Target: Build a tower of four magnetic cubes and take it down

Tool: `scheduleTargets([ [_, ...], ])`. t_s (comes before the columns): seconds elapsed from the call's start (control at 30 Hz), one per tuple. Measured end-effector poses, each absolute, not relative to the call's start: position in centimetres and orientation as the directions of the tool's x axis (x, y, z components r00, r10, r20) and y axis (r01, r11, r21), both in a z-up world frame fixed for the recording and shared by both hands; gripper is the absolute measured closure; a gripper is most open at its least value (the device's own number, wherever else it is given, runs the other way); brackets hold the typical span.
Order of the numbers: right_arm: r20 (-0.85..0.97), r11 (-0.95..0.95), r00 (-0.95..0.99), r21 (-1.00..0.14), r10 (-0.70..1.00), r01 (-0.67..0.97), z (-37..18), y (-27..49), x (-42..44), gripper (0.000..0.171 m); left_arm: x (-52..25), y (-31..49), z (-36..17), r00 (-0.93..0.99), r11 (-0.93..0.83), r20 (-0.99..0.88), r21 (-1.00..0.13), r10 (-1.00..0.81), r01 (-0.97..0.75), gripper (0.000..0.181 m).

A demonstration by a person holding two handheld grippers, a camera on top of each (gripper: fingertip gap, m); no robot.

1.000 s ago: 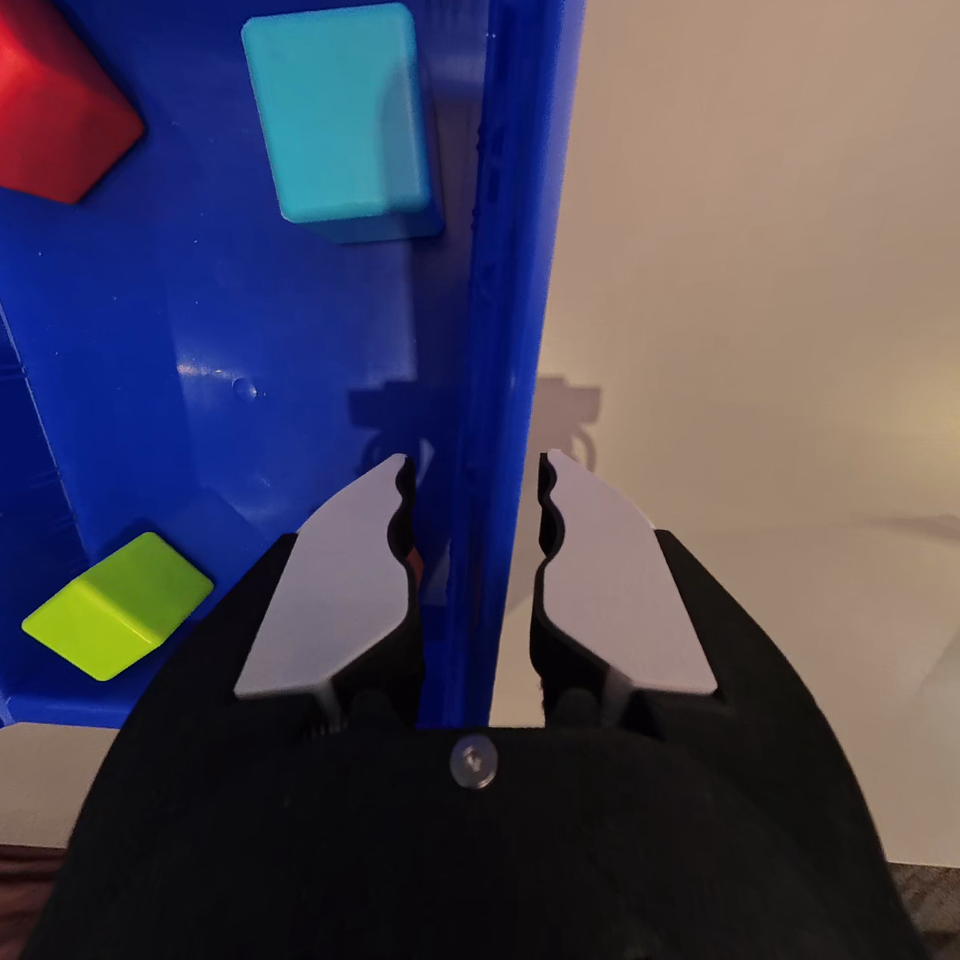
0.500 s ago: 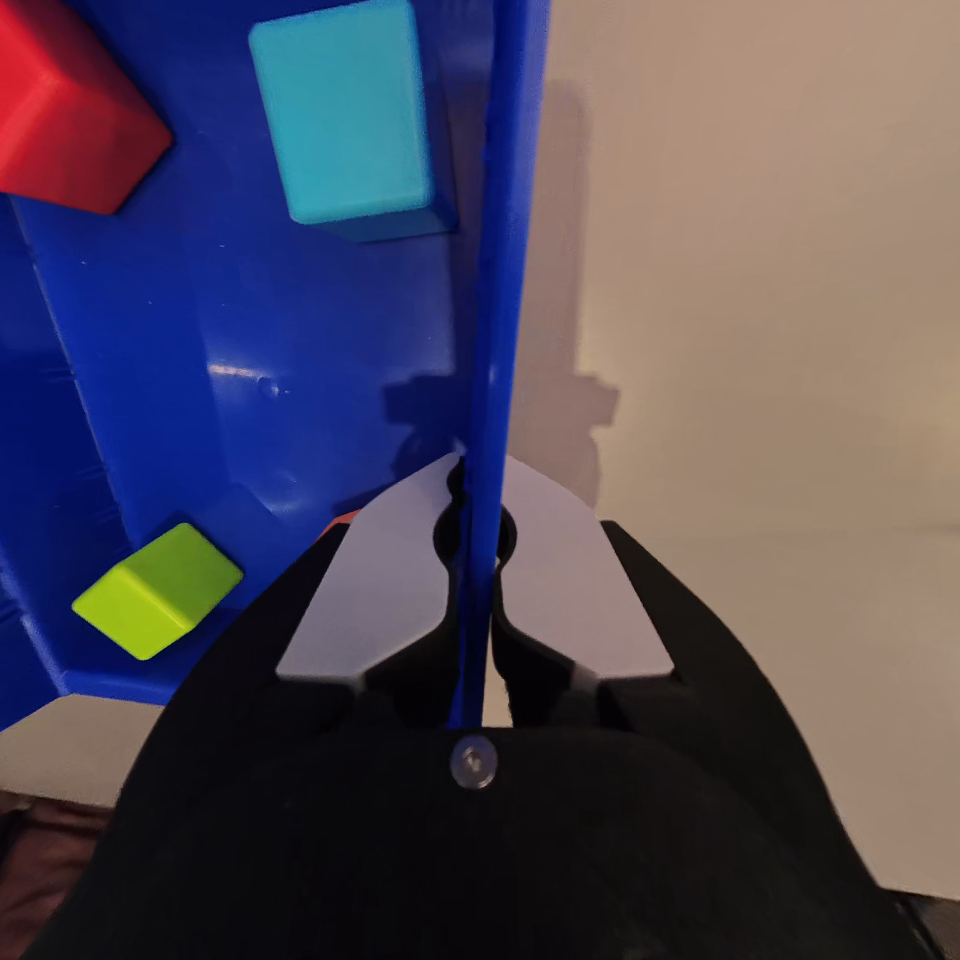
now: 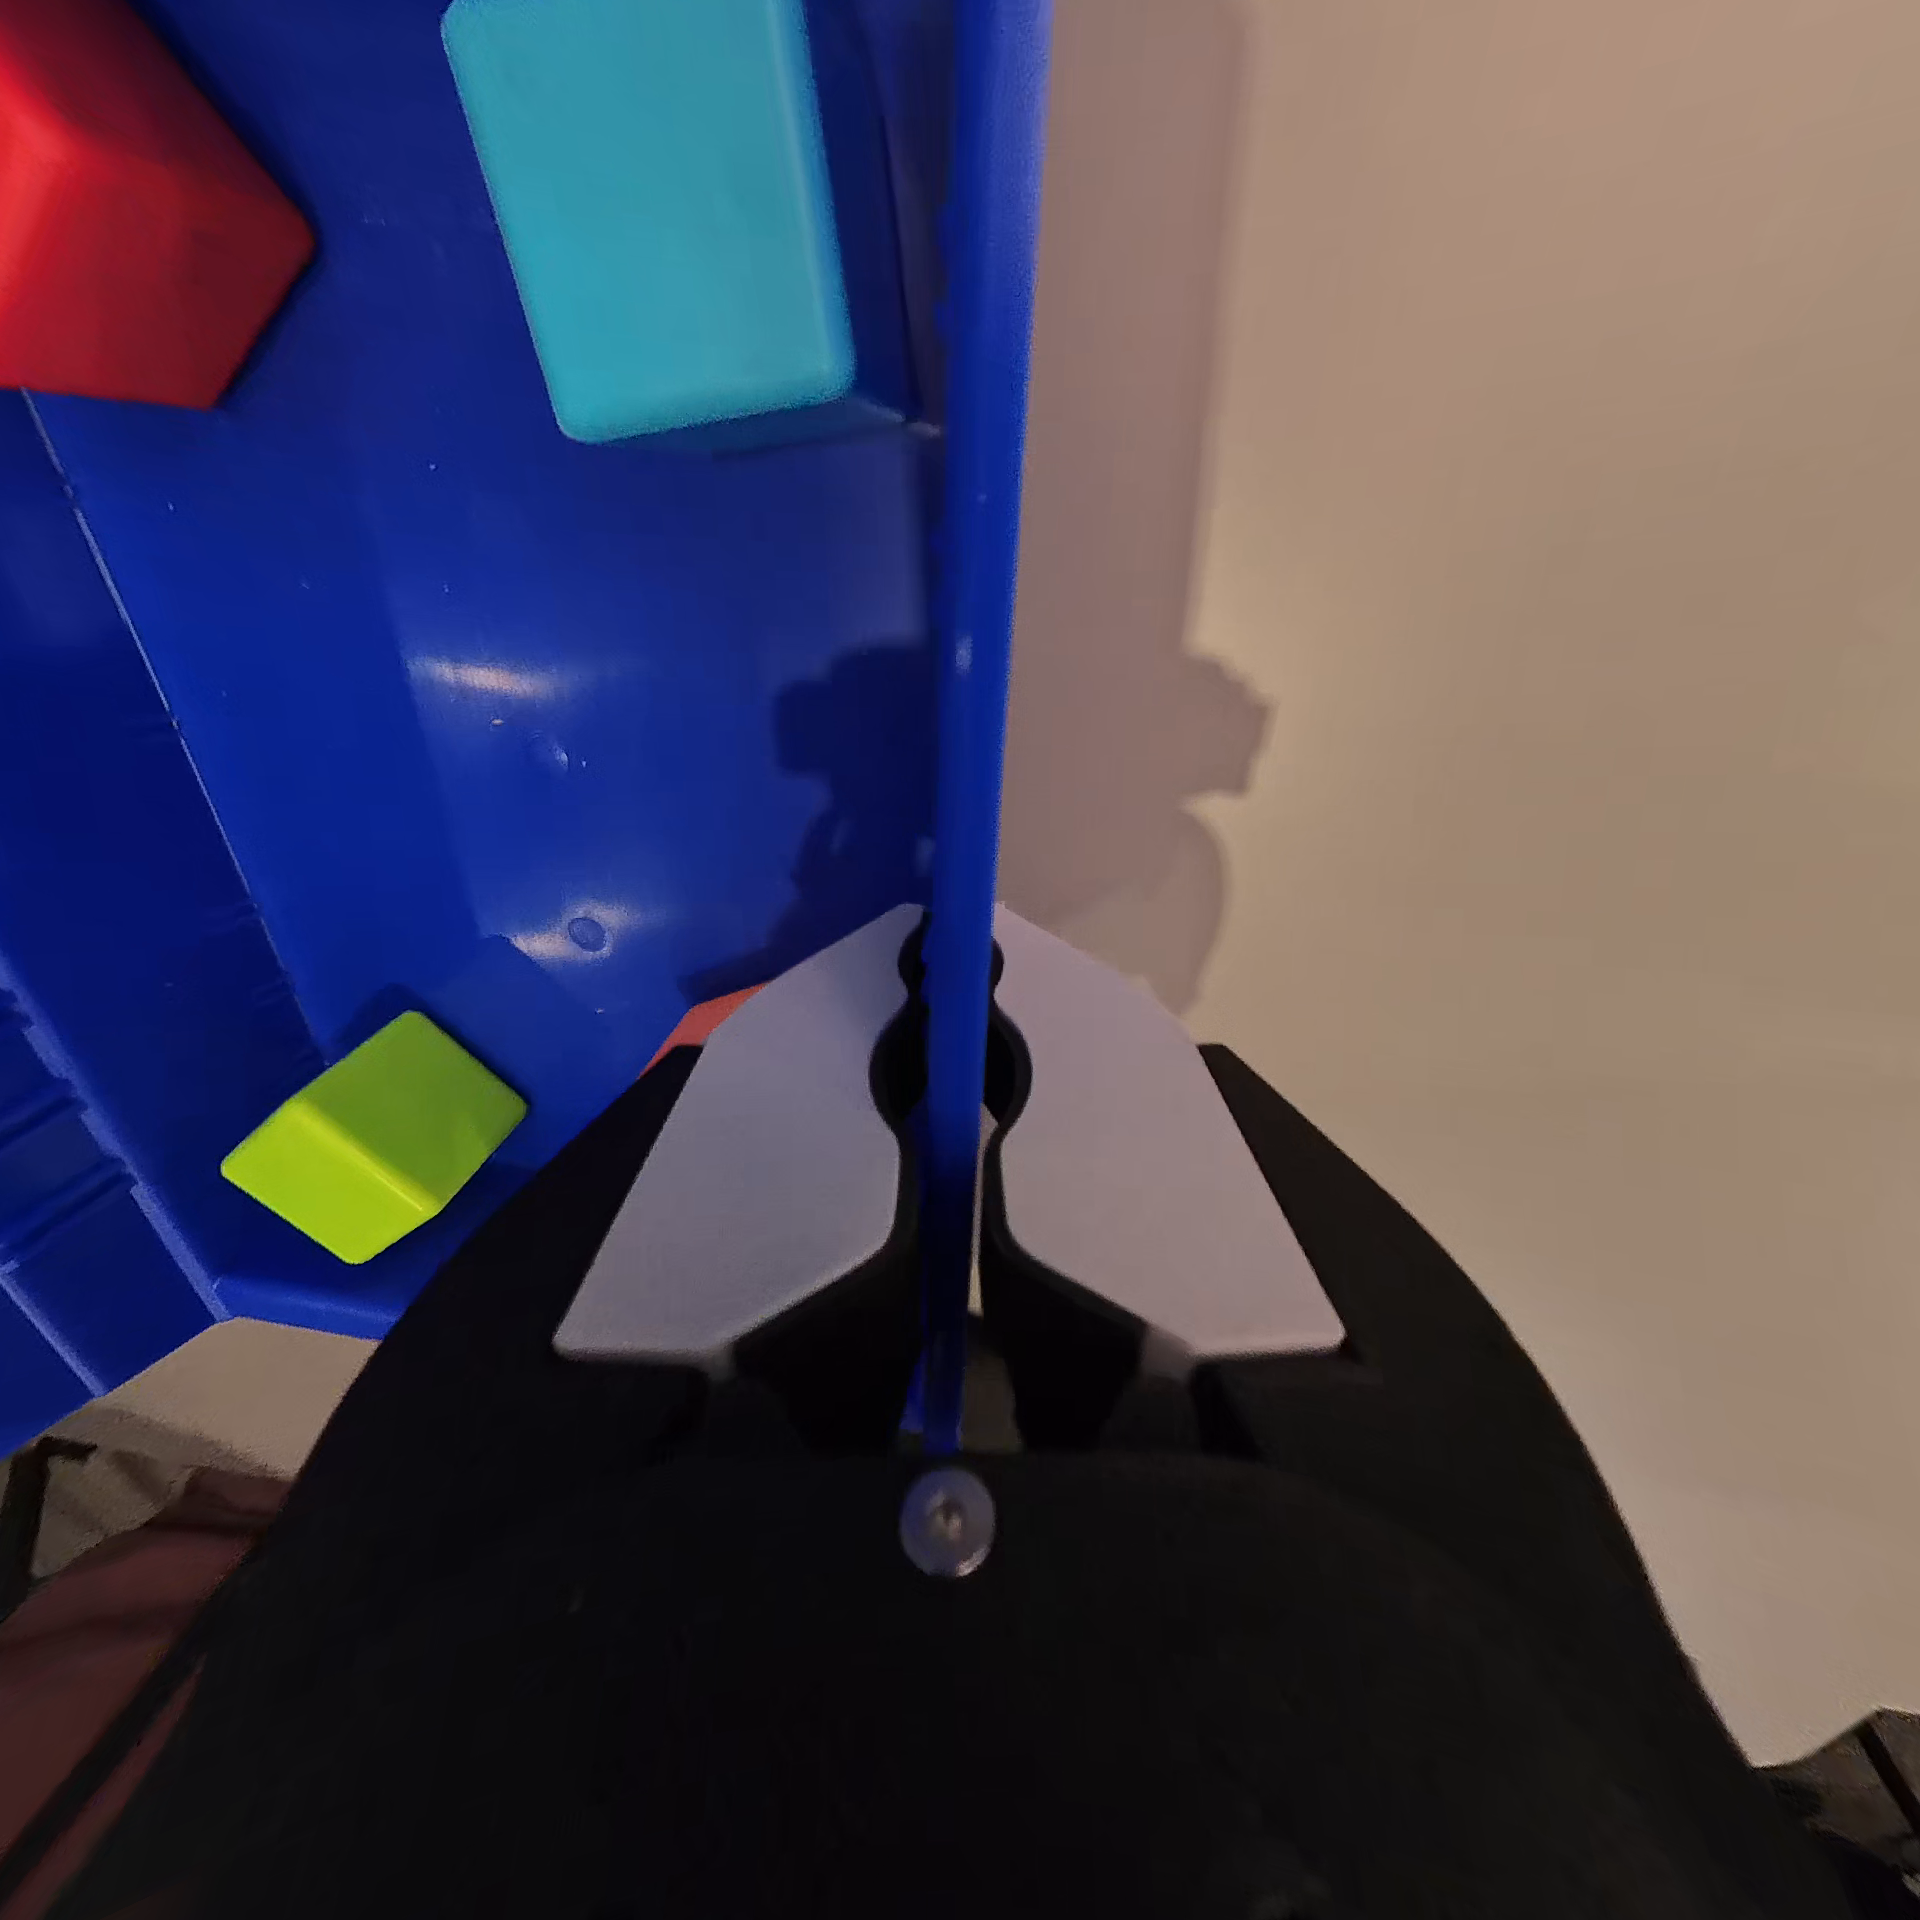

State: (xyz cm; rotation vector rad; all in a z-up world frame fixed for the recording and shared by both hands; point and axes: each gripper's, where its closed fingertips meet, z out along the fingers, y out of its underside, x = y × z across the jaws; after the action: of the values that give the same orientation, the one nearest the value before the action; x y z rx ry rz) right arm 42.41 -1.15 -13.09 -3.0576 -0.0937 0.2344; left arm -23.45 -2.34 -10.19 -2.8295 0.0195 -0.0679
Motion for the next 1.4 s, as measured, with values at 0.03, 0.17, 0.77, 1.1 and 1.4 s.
scheduleTargets([
  [0.03, -0.157, -0.996, 0.985, -0.070, 0.072, 0.062, -13.1, -1.2, 41.3, 0.165, -22.5, -2.2, -10.2, 0.999, -0.952, 0.028, -0.306, -0.037, -0.027, 0.175],
  [0.17, -0.156, -0.990, 0.978, -0.063, 0.135, 0.127, -13.0, -1.1, 36.8, 0.164, -18.2, -1.9, -10.3, 0.990, -0.942, -0.067, -0.303, -0.127, -0.142, 0.170],
  [0.77, -0.125, -0.944, 0.937, 0.001, 0.328, 0.330, -14.3, -1.0, 30.5, 0.152, -12.0, -3.0, -11.9, 0.906, -0.902, -0.284, -0.206, -0.315, -0.378, 0.142],
  [1.1, -0.171, -0.959, 0.948, 0.042, 0.270, 0.281, -14.4, -1.3, 30.5, 0.164, -10.3, -3.3, -10.8, 0.907, -0.863, -0.115, -0.281, -0.404, -0.420, 0.137],
  [1.4, -0.196, -0.954, 0.939, 0.052, 0.281, 0.296, -14.4, -1.0, 33.0, 0.165, -12.0, -4.5, 0.6, 0.906, -0.710, 0.048, -0.640, -0.420, -0.295, 0.145],
])
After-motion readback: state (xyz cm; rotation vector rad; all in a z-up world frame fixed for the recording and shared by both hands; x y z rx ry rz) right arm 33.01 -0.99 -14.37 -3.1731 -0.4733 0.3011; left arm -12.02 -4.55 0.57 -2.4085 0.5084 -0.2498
